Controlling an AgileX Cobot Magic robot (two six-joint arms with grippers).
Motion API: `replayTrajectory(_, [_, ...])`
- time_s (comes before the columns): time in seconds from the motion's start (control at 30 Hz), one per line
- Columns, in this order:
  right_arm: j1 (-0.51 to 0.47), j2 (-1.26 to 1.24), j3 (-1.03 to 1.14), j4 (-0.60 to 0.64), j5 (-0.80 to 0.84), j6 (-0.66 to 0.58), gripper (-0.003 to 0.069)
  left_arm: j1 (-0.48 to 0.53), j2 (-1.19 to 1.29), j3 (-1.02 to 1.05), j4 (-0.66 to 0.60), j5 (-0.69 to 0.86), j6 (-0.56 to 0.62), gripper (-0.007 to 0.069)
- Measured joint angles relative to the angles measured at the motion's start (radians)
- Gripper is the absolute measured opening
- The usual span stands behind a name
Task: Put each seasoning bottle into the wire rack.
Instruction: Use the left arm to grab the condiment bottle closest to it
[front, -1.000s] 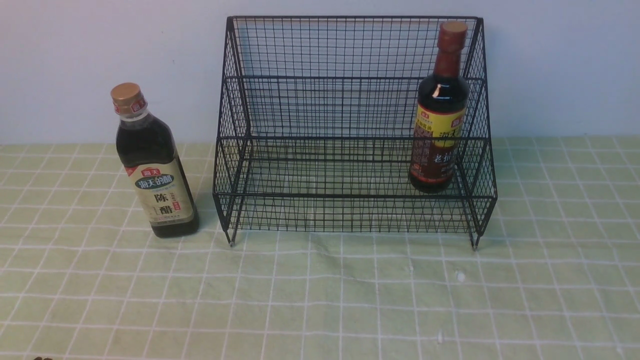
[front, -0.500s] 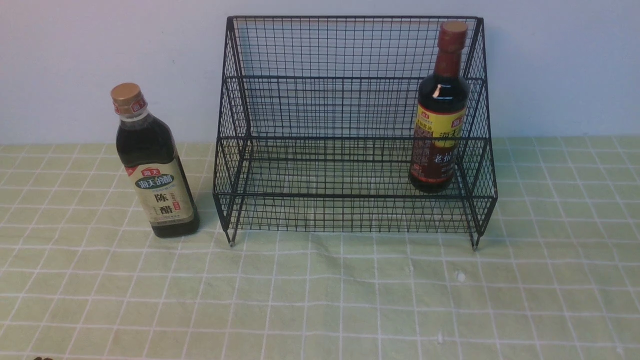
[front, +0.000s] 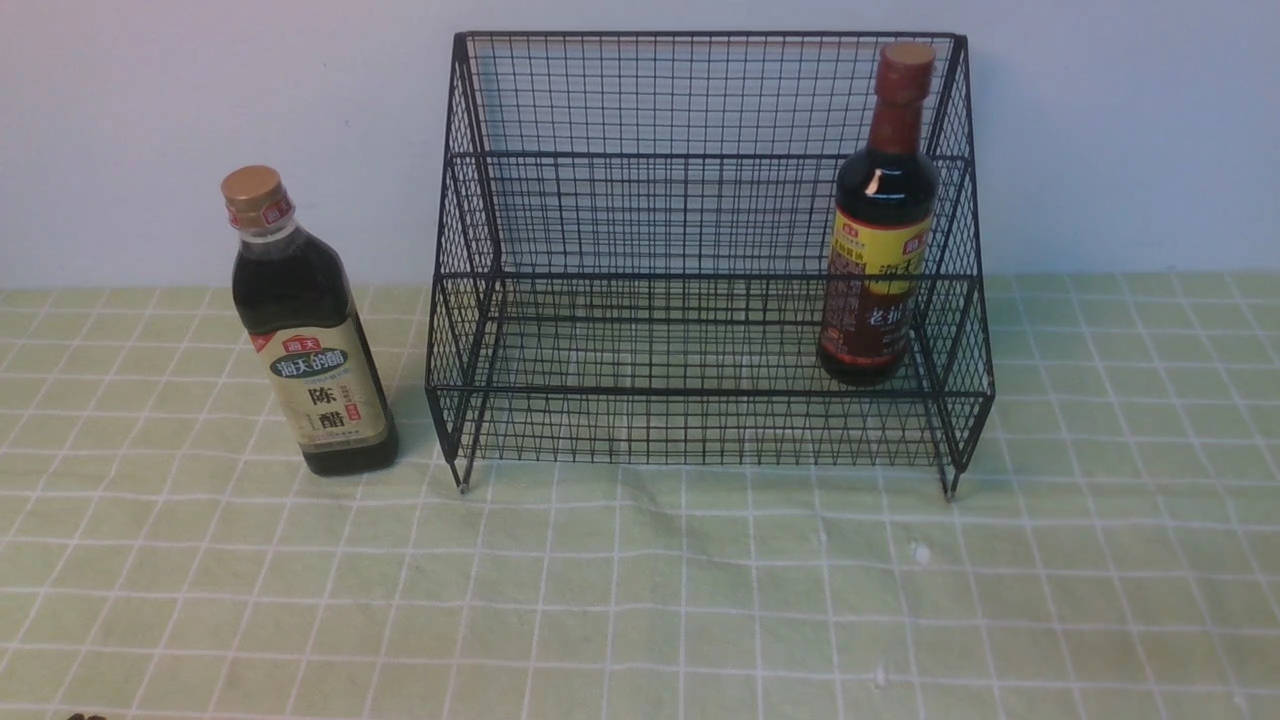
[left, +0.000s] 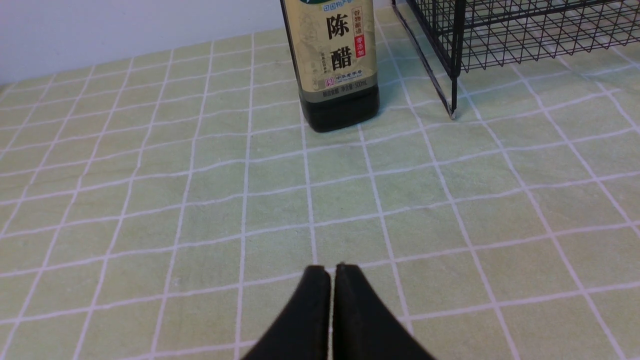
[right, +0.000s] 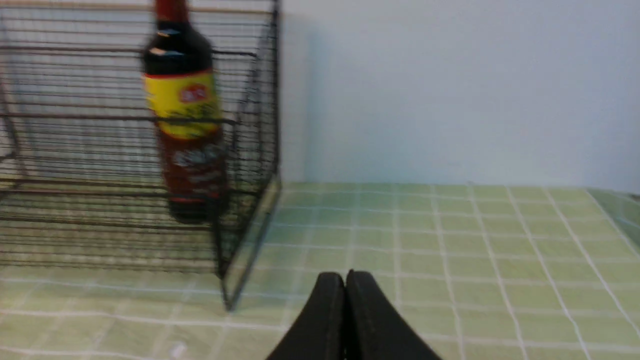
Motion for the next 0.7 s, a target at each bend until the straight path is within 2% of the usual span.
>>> replayTrajectory(0.13, [-0.05, -0.006, 0.05, 0.007, 0.033, 0.0, -0.0012, 0.0, 0.0, 0.0, 0.0, 0.0, 0.0, -0.0006])
replayTrajectory(0.7, [-0.051, -0.006, 0.048, 0.007, 0.051, 0.0, -0.0012, 0.0, 0.0, 0.0, 0.0, 0.0, 0.0, -0.0006])
